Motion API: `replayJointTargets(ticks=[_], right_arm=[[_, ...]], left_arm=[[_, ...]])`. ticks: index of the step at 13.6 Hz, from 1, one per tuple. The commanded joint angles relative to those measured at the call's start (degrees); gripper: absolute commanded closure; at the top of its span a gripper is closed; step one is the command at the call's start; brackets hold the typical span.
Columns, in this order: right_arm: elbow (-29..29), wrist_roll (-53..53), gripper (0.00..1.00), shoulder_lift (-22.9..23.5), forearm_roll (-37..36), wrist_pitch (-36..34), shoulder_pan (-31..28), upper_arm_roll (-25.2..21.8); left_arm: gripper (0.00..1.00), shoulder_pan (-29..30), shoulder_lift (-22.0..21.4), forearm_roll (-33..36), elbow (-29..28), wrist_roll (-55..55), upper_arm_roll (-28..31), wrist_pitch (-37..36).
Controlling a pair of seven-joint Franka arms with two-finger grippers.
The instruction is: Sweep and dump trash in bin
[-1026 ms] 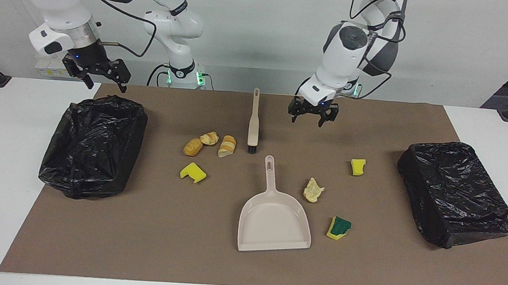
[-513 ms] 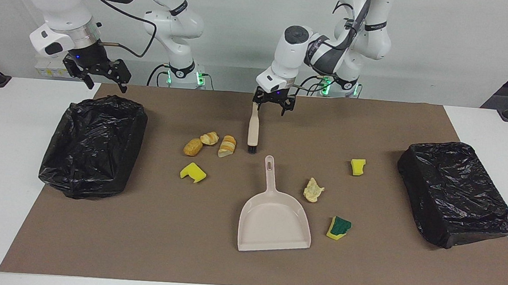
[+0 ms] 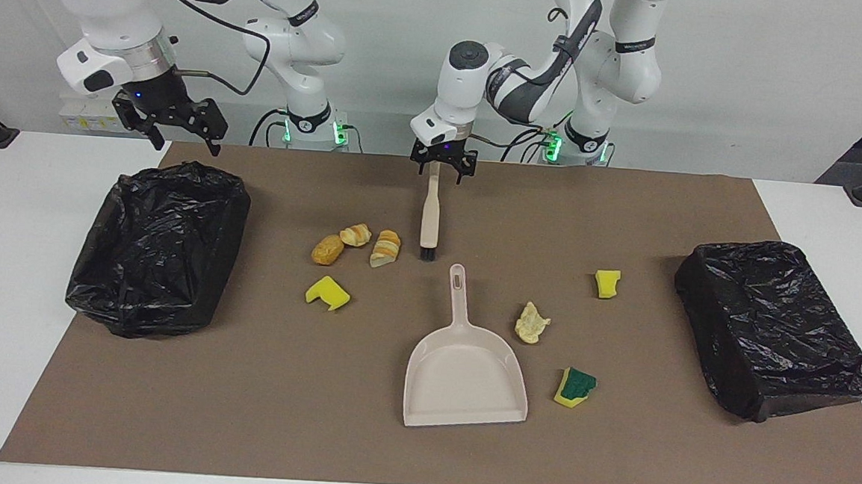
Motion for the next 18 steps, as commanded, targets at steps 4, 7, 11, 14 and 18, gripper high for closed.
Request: replayJointTargets(ticks=[4, 7, 11, 14, 18], right_arm=[[0.5, 4.1, 0.0, 2.0, -0.5, 4.0, 6.4, 0.4], [8.4, 10.1, 0.0, 9.4, 1.0, 4.1, 11.3, 1.7], [13.7, 25.7, 0.0, 18.8, 7.6, 10.7, 19.9, 2.5], [19.8, 32.1, 0.0, 27.6, 7.6, 17.6, 25.7, 2.5], [21.5, 32.3, 0.0, 35.0, 7.6, 25.2, 29.5, 2.5]], left_arm=[[0.16, -4.0, 3.1, -0.2, -1.1, -3.2, 1.2, 5.3], [0.25, -3.2, 2.4, -0.1, -0.9, -3.3, 1.3, 3.6], [0.64, -3.1, 2.1, -0.1, -0.4, -3.5, 1.4, 2.6], [1.0, -1.9, 1.5, 0.2, -0.3, -3.4, 1.7, 0.9], [1.0, 0.1, -0.8, 2.0, -0.5, -3.4, 1.7, -5.5]])
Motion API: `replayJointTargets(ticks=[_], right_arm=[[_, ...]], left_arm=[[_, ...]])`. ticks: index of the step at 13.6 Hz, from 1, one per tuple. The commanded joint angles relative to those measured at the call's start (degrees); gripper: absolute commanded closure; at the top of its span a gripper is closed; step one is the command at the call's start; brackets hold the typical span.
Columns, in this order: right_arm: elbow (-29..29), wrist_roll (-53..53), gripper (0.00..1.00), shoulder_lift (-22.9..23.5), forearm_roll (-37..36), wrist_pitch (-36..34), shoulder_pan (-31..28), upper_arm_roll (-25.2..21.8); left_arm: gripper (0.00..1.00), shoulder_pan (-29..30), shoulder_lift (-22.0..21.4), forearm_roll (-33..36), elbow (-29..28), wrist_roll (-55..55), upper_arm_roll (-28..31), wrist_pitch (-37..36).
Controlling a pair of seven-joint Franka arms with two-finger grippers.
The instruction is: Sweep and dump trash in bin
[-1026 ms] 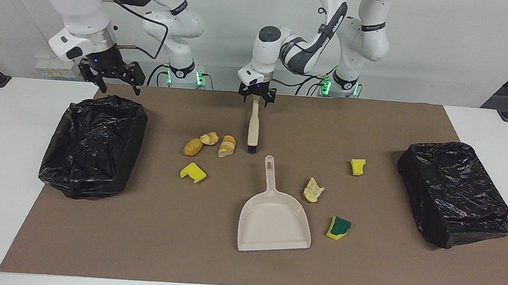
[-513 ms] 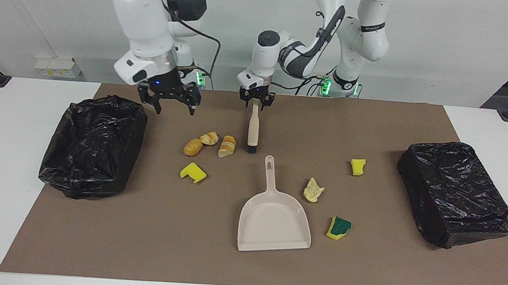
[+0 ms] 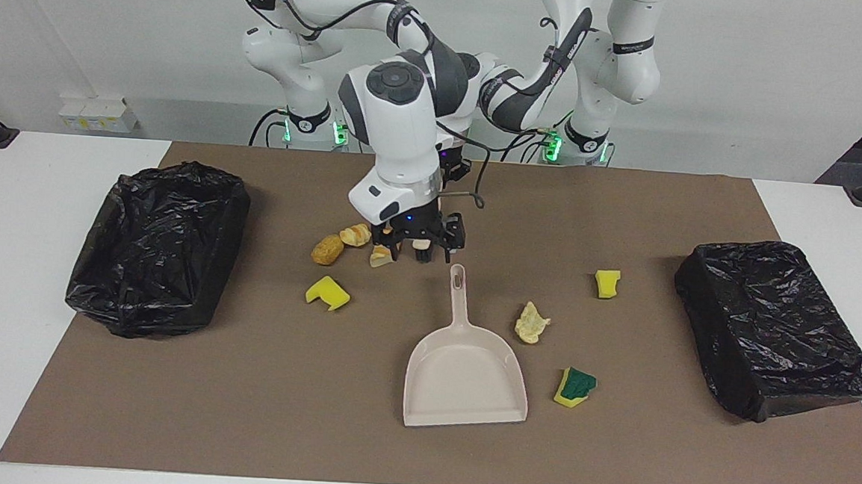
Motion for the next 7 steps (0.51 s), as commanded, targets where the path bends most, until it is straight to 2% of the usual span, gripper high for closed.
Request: replayJointTargets(ticks=[1, 3, 5, 7], right_arm=[[3.3, 0.4, 0.0, 5.9, 0.6, 3.3, 1.6, -0.2], [2.9, -0.3, 0.0, 8.8, 0.4, 5.3, 3.2, -0.2], [1.7, -2.2, 0.0, 8.6, -0.2, 6.0, 3.1, -0.2], [1.4, -3.4, 0.0, 8.8, -0.2, 6.0, 3.2, 0.0]], left_arm=[[1.0, 2.3, -2.9, 1.4, -0.3, -0.3, -0.2, -4.8], [1.0, 4.3, -4.2, 2.8, -0.6, 0.0, -0.3, -8.2], [1.0, 6.0, -4.8, 3.1, -0.8, 0.1, -0.2, -11.7], [1.0, 7.4, -5.7, 8.0, -1.0, -0.2, -0.4, -16.0]])
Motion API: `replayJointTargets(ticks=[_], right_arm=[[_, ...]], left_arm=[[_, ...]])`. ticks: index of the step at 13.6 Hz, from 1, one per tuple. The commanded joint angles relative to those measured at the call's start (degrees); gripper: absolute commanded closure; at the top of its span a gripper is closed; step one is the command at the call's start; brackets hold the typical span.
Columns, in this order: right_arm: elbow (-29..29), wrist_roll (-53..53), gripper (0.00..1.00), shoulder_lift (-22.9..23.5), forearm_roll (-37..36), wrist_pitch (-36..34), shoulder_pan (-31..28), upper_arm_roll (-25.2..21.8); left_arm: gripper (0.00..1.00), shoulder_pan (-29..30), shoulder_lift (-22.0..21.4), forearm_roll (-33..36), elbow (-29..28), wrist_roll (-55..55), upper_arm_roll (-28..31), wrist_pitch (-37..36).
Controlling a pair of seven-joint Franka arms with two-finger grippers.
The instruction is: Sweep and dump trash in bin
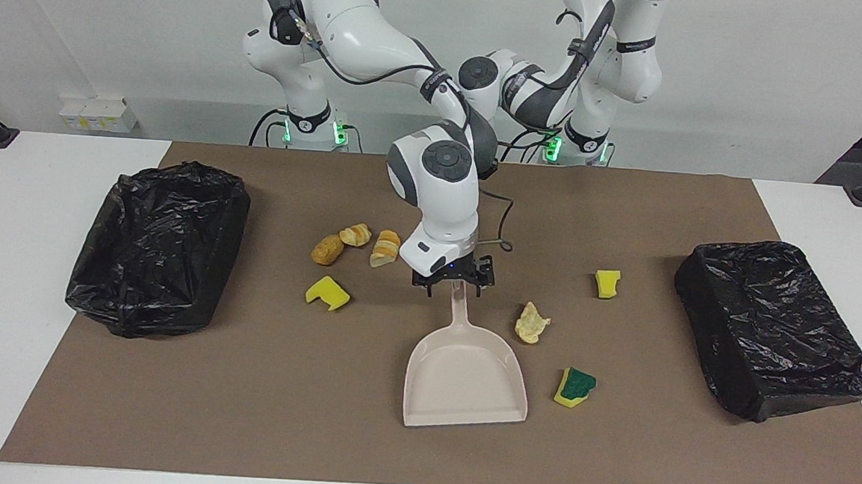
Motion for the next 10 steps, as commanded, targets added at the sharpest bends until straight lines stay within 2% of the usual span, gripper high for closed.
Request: replayJointTargets(ticks=[1, 2, 3, 6, 7, 8, 10], right_arm=[[0.2, -2.2, 0.0, 1.1, -0.5, 0.5, 0.5, 0.0], [0.1, -2.4, 0.05, 1.6, -0.4, 3.1, 1.4, 0.0], [-1.0, -3.9, 0.22, 1.3, -0.5, 3.3, 1.3, 0.0], [-2.3, -6.6, 0.57, 1.4, -0.6, 5.2, 1.1, -0.1], [-2.9, -7.9, 0.69, 1.4, -0.6, 5.8, 0.9, 0.0], [-3.2, -8.0, 1.0, 1.3, -0.6, 6.3, 0.9, -0.1], [-2.8, -8.1, 1.0, 1.2, -0.6, 4.5, 0.7, -0.1]], left_arm=[[1.0, 1.5, -2.4, 4.3, -0.9, -0.4, -0.5, -6.3], [1.0, 2.1, -2.8, 6.2, -0.9, -0.6, -0.4, -8.5], [1.0, 3.0, -2.9, 7.9, -0.8, -0.6, -0.5, -10.2], [1.0, 3.7, -3.5, 11.5, -1.2, -0.7, -0.5, -13.4], [1.0, 4.0, -4.9, 13.2, -3.5, -0.7, -0.6, -13.2], [1.0, 4.1, -7.2, 14.6, -5.9, -0.7, -0.6, -12.2], [1.0, 6.8, -11.6, 14.9, -9.1, 0.1, -0.7, -10.5]])
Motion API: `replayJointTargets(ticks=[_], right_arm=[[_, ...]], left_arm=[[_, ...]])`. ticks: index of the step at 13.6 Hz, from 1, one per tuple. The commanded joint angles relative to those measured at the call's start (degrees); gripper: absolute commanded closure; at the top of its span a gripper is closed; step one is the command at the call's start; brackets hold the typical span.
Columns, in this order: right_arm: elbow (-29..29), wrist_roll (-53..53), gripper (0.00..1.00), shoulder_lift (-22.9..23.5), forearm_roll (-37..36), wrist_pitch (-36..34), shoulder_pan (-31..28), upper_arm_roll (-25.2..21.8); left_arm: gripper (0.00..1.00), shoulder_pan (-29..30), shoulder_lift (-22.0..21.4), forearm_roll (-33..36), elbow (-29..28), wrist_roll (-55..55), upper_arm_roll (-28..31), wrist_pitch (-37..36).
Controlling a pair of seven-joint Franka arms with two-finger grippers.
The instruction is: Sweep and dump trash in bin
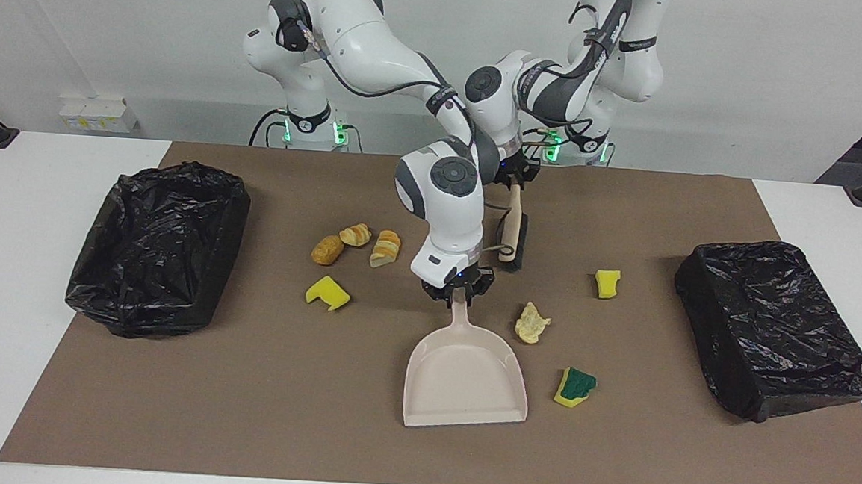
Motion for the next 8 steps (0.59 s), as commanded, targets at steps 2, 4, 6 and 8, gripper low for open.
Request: replayJointTargets(ticks=[2, 4, 6, 8], right_arm=[[-0.6, -2.8, 1.0, -2.0, -0.6, -2.2, -2.4, 0.2], [-0.9, -10.3, 1.0, -5.3, -0.5, -4.8, -4.1, -0.1], [-0.9, -21.1, 1.0, -8.9, -0.6, -11.8, -7.2, 0.2], [-1.6, -35.0, 1.0, -12.7, -0.3, -18.1, -9.7, 0.2]], left_arm=[[1.0, 5.9, -8.5, 1.6, -5.5, 2.7, -0.5, 1.8], [1.0, 11.3, -8.7, 1.5, -4.6, 7.1, -0.3, 2.5], [1.0, 16.3, -8.5, 1.5, -2.7, 9.5, -0.3, 2.8], [1.0, 22.3, -7.7, 1.1, -0.1, 15.3, -0.3, 3.2]])
